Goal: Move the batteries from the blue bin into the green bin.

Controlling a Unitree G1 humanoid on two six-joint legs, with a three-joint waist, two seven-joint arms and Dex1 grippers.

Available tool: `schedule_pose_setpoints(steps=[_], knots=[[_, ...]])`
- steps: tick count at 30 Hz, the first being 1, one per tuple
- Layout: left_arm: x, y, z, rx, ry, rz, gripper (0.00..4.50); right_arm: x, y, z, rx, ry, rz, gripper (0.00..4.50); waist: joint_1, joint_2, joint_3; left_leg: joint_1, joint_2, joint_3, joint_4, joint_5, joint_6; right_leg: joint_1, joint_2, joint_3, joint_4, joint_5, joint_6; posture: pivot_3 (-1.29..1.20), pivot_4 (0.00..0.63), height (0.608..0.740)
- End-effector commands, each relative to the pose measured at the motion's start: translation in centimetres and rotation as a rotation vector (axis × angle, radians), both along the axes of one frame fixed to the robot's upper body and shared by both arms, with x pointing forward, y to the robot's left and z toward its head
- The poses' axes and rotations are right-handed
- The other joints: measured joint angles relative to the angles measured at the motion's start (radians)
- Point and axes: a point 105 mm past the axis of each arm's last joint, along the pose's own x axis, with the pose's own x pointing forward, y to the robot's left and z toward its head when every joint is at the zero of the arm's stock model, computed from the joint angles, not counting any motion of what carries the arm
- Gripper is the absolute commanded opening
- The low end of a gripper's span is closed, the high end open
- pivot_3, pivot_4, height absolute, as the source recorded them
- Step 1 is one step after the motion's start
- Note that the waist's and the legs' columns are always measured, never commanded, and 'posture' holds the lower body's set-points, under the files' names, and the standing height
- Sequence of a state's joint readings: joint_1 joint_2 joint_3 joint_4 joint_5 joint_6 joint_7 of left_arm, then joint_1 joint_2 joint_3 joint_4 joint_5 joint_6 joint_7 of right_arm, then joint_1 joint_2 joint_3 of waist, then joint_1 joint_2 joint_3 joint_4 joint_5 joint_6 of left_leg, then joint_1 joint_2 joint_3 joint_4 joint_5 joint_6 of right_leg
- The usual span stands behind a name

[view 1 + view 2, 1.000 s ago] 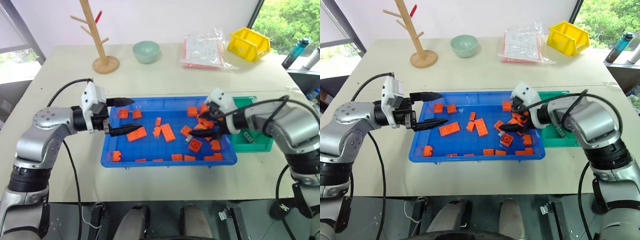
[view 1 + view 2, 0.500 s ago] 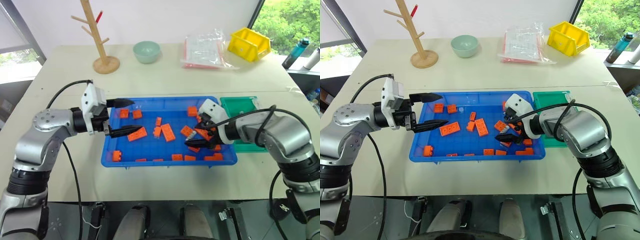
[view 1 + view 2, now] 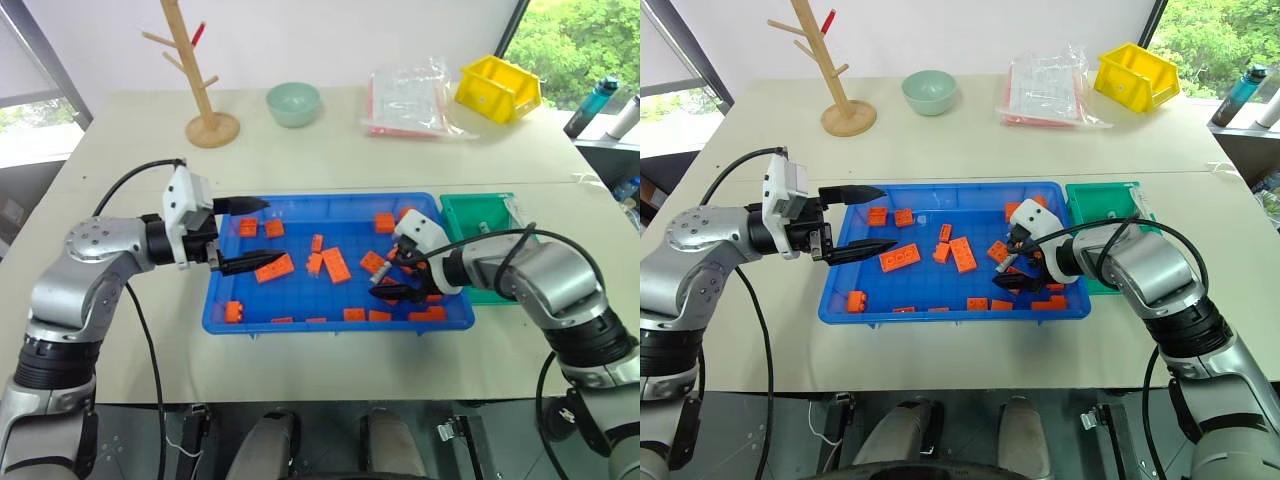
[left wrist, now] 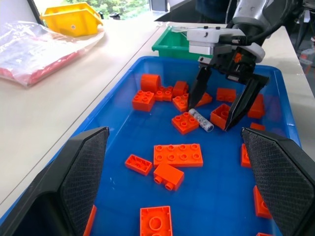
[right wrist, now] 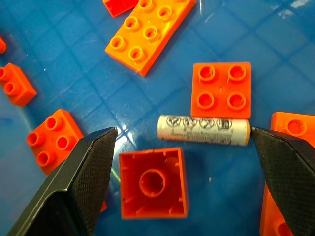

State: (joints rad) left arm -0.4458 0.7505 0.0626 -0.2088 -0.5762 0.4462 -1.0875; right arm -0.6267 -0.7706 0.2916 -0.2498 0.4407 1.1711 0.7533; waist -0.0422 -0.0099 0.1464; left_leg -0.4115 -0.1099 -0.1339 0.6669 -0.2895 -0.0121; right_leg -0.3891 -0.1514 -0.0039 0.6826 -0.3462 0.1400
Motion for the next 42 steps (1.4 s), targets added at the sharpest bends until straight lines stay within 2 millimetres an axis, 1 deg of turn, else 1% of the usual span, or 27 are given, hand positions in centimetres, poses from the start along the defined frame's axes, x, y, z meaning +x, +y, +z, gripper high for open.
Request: schedule_pose_setpoints(steps=[1, 8, 11, 14, 19, 24, 25, 27, 29, 30, 31, 32, 35, 37, 40, 42], knots=[[-0.3, -0.2, 1.2, -0.001, -0.056, -0.015, 4.50, 0.5, 0.0, 0.0, -0.017, -0.022, -0.007, 4.47, 0.000, 0.000, 0.000, 0.000, 0.000, 0.000, 0.000, 0.000, 0.000, 0.000, 0.000, 0.000, 0.000, 0.000, 0.000, 0.00, 0.150, 0.726], [-0.3, -0.2, 1.4, -0.002, -0.058, -0.014, 4.50, 0.7, 0.6, -0.3, -0.037, -0.047, 0.010, 4.47, 0.000, 0.000, 0.000, 0.000, 0.000, 0.000, 0.000, 0.000, 0.000, 0.000, 0.000, 0.000, 0.000, 0.000, 0.000, 0.00, 0.150, 0.726], [-0.2, -0.2, 1.5, -0.003, -0.061, -0.014, 4.50, 0.6, 0.8, -0.6, -0.059, -0.069, 0.024, 3.75, -0.001, 0.000, 0.000, 0.000, 0.000, 0.000, 0.000, 0.000, 0.000, 0.000, 0.000, 0.000, 0.000, 0.000, 0.000, 0.00, 0.150, 0.726], [-0.1, -0.2, 1.6, -0.003, -0.064, -0.012, 4.50, 0.5, 1.0, -0.4, -0.069, -0.089, 0.039, 2.27, -0.001, 0.000, 0.000, 0.000, 0.000, 0.000, 0.000, 0.000, 0.000, 0.000, 0.000, 0.000, 0.000, 0.000, 0.000, 0.00, 0.150, 0.726], [0.2, -0.1, 1.8, -0.002, -0.065, -0.009, 4.50, 0.1, 1.4, 1.1, -0.035, -0.117, 0.053, 2.24, -0.002, 0.000, 0.000, 0.000, 0.000, 0.000, 0.000, 0.000, 0.000, 0.000, 0.000, 0.000, 0.000, 0.000, 0.000, 0.00, 0.150, 0.726], [0.5, -0.2, 1.6, -0.003, -0.064, -0.013, 4.50, 0.7, 1.1, 5.9, 0.107, -0.174, -0.016, 2.24, -0.002, 0.000, 0.000, 0.000, 0.000, 0.000, 0.000, 0.000, 0.000, 0.000, 0.000, 0.000, 0.000, 0.000, 0.000, 0.00, 0.150, 0.726], [0.6, -0.2, 1.6, -0.004, -0.063, -0.015, 4.50, 0.8, 0.6, 7.5, 0.161, -0.185, -0.048, 2.24, -0.001, 0.000, 0.000, 0.000, 0.000, 0.000, 0.000, 0.000, 0.000, 0.000, 0.000, 0.000, 0.000, 0.000, 0.000, 0.00, 0.150, 0.726], [0.7, -0.2, 1.5, -0.005, -0.060, -0.017, 4.50, 0.9, -0.3, 9.6, 0.237, -0.195, -0.094, 2.24, 0.000, 0.000, 0.000, 0.000, 0.000, 0.000, 0.000, 0.000, 0.000, 0.000, 0.000, 0.000, 0.000, 0.000, 0.000, 0.00, 0.150, 0.726], [0.7, -0.1, 1.3, -0.006, -0.048, -0.018, 4.50, 0.7, -2.9, 11.7, 0.250, -0.251, -0.160, 2.24, 0.005, 0.000, 0.000, 0.000, 0.000, 0.000, 0.000, 0.000, 0.000, 0.000, 0.000, 0.000, 0.000, 0.000, 0.000, 0.00, 0.150, 0.726], [0.7, 0.1, 1.2, -0.008, -0.041, -0.017, 4.50, 0.6, -4.2, 12.2, 0.228, -0.279, -0.186, 2.24, 0.007, 0.000, 0.000, 0.000, -0.001, -0.001, 0.000, 0.000, 0.000, 0.000, 0.000, 0.000, 0.000, 0.000, 0.000, 0.00, 0.150, 0.726], [0.7, 0.2, 1.2, -0.010, -0.036, -0.016, 4.50, 0.4, -5.0, 12.4, 0.209, -0.295, -0.199, 2.24, 0.010, 0.000, 0.000, 0.000, -0.001, -0.001, 0.000, 0.000, 0.000, 0.000, 0.000, 0.000, 0.000, 0.000, 0.000, 0.00, 0.150, 0.726], [0.6, 0.4, 1.2, -0.012, -0.032, -0.014, 4.50, 0.3, -5.7, 12.3, 0.185, -0.302, -0.212, 2.24, 0.012, 0.000, 0.000, 0.000, -0.002, -0.002, 0.000, 0.000, 0.000, 0.000, -0.001, 0.000, 0.000, 0.000, 0.000, 0.00, 0.150, 0.726], [0.7, 1.1, 1.3, -0.017, -0.024, -0.001, 4.50, 0.0, -10.8, 11.3, 0.074, -0.315, -0.360, 2.24, 0.012, 0.000, 0.000, 0.000, -0.002, -0.001, 0.000, 0.000, 0.000, 0.000, -0.001, 0.000, 0.000, 0.000, 0.000, 0.00, 0.150, 0.726], [0.8, 1.5, 1.5, -0.017, -0.024, 0.007, 4.50, -0.2, -12.5, 10.6, 0.048, -0.308, -0.401, 2.24, 0.011, 0.000, 0.000, 0.000, -0.001, 0.000, 0.000, 0.000, 0.000, 0.000, -0.001, 0.000, 0.000, 0.000, 0.000, 0.00, 0.150, 0.726], [1.1, 1.9, 1.7, -0.022, -0.026, 0.018, 4.50, -0.5, -13.5, 9.4, 0.048, -0.281, -0.427, 2.24, 0.000, 0.000, 0.000, 0.000, 0.000, 0.002, 0.000, 0.000, 0.000, 0.000, -0.001, 0.000, 0.000, 0.000, 0.000, 0.00, 0.150, 0.726], [1.3, 1.9, 1.8, -0.023, -0.027, 0.019, 4.50, -0.4, -13.7, 8.7, 0.044, -0.284, -0.433, 3.29, -0.004, 0.000, 0.000, 0.000, 0.001, 0.003, -0.001, 0.000, 0.000, 0.000, 0.000, 0.000, 0.000, 0.000, 0.000, 0.00, 0.150, 0.726]])
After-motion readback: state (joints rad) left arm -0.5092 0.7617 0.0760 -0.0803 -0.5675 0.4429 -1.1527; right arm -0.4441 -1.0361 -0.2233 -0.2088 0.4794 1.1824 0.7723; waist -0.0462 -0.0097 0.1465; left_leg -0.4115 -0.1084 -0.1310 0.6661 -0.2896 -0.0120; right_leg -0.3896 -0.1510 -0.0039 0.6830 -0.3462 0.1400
